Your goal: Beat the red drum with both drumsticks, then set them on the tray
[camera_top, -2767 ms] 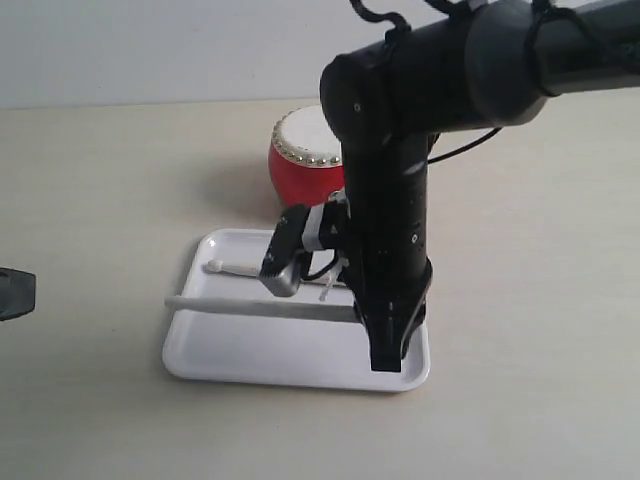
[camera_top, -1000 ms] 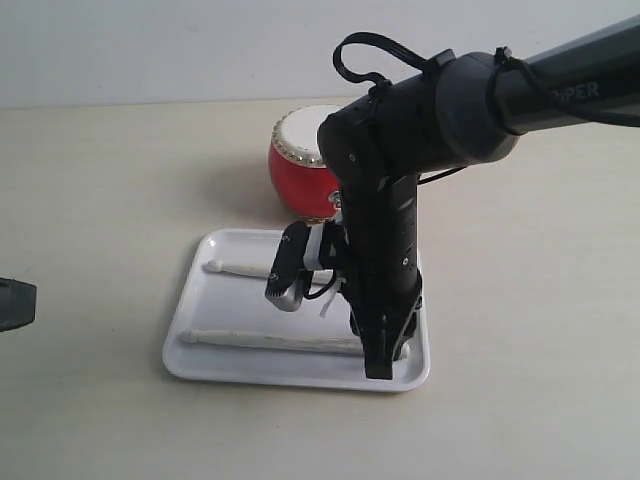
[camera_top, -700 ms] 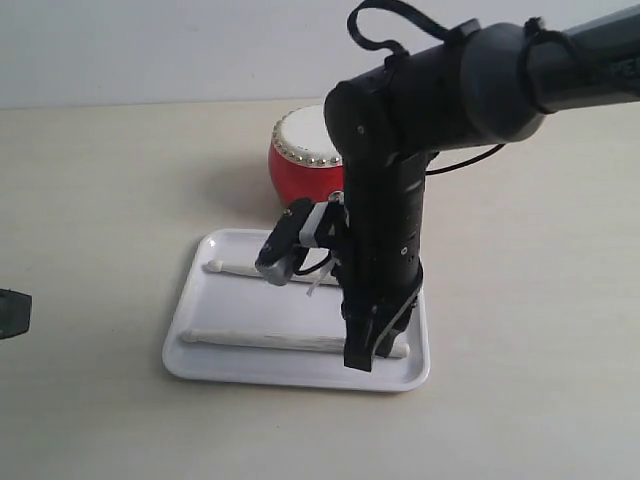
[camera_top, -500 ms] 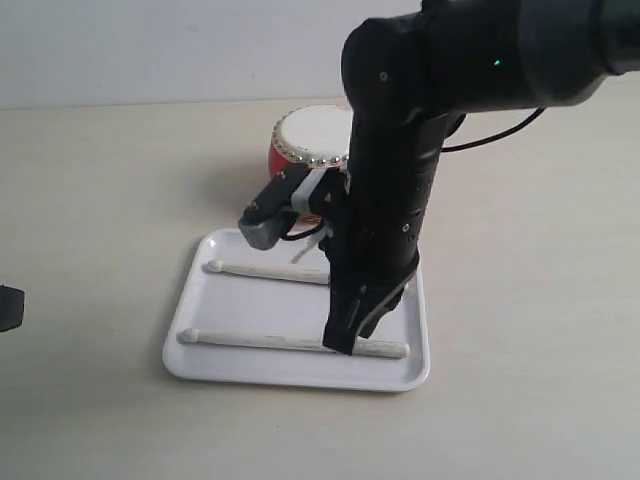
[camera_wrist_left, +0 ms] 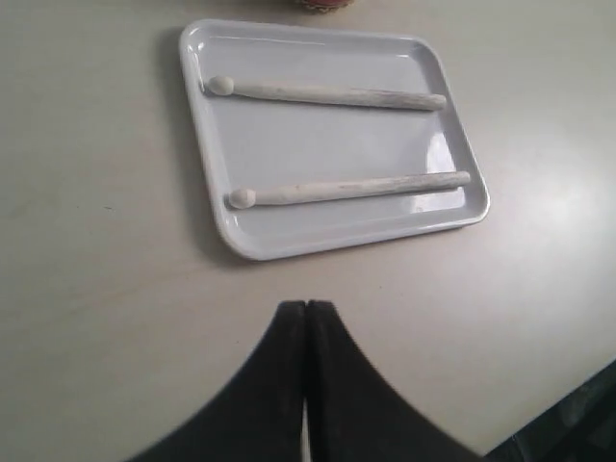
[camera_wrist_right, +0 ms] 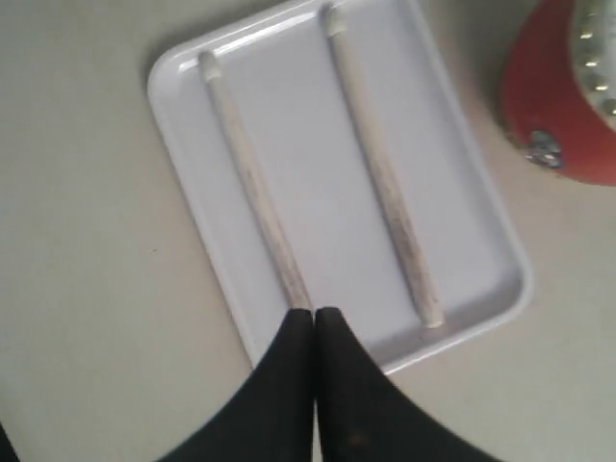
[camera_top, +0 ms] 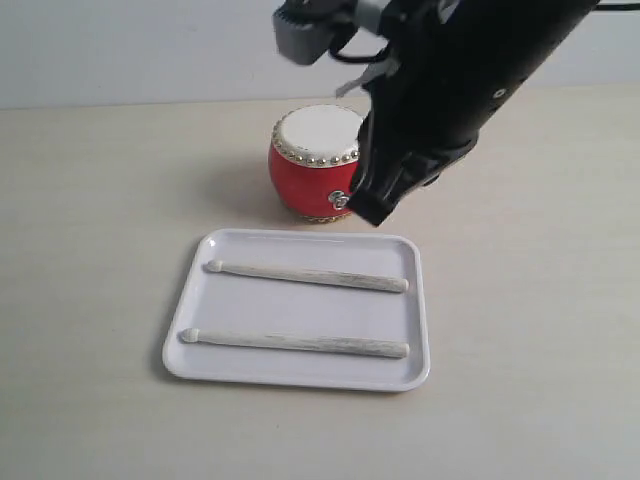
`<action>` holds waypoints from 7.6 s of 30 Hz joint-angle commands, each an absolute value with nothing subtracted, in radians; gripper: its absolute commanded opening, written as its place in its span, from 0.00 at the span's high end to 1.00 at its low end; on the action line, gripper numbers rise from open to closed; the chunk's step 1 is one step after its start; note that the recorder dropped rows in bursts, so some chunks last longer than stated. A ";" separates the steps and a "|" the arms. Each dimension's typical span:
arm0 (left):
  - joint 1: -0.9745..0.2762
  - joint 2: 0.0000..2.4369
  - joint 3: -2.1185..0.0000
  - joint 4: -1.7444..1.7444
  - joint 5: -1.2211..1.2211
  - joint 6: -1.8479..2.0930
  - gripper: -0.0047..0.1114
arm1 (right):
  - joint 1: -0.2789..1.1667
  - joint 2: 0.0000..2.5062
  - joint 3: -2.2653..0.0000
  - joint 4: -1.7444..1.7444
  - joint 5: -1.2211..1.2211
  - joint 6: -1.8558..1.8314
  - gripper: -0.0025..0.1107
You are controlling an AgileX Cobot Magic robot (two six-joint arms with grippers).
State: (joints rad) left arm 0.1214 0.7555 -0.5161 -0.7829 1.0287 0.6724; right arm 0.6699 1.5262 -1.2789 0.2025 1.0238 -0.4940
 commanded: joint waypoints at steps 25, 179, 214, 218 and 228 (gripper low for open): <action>0.014 0.662 -0.665 -0.553 0.634 0.619 0.96 | 0.353 0.987 -0.912 0.228 0.626 -0.492 0.98; -0.081 0.000 0.000 0.042 0.353 -0.109 0.96 | 0.011 0.105 -0.131 -0.101 0.177 0.102 0.98; -0.081 0.000 0.000 0.042 0.353 -0.109 0.96 | 0.011 0.105 0.000 -0.141 0.248 0.167 0.98; -0.081 0.000 0.000 0.042 0.353 -0.109 0.96 | 0.011 0.105 0.000 -0.141 0.248 0.167 0.98; -0.081 0.000 0.000 0.042 0.353 -0.109 0.96 | 0.011 0.105 0.000 -0.141 0.259 0.167 0.98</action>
